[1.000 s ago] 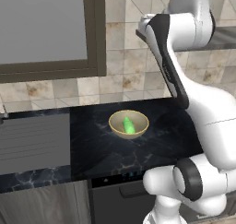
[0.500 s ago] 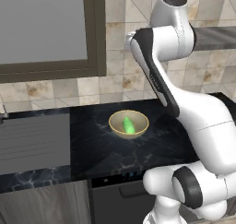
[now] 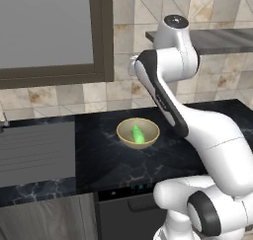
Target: Pick the corns from the cabinet and place them in one bowl. Pick the avocado from the sink and place it in the other bowl.
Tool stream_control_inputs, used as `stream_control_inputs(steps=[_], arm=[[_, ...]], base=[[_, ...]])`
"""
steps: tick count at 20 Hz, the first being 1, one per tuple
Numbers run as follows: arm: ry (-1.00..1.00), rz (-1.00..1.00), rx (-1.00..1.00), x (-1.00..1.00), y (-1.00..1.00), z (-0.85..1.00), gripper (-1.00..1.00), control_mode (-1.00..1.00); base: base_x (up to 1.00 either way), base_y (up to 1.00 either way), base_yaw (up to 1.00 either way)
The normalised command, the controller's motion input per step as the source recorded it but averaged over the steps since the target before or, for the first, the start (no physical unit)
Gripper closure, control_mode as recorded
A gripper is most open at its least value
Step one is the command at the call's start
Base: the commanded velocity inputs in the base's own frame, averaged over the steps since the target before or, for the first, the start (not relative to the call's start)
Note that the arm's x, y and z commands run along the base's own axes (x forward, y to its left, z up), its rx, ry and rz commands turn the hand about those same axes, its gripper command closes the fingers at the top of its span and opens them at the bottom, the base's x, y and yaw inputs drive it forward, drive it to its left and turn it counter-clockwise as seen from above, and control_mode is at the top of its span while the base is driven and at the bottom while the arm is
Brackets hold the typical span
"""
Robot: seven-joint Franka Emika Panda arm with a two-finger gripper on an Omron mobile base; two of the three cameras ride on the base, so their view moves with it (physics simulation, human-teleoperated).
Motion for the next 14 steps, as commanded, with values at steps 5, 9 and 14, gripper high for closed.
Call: stream_control_inputs(steps=[5, 9, 14], arm=[[0.0, 0.02, 0.0, 0.01, 0.01, -0.53, 1.0, -1.0], [-0.04, 0.04, 0.0, 0.12, 0.0, -0.41, 1.0, -1.0], [0.0, 0.04, 0.0, 0.11, 0.0, -0.43, 1.0, -1.0]], base=[[0.0, 0.0, 0.0], [0.0, 0.0, 0.0], [0.0, 0.0, 0.0]])
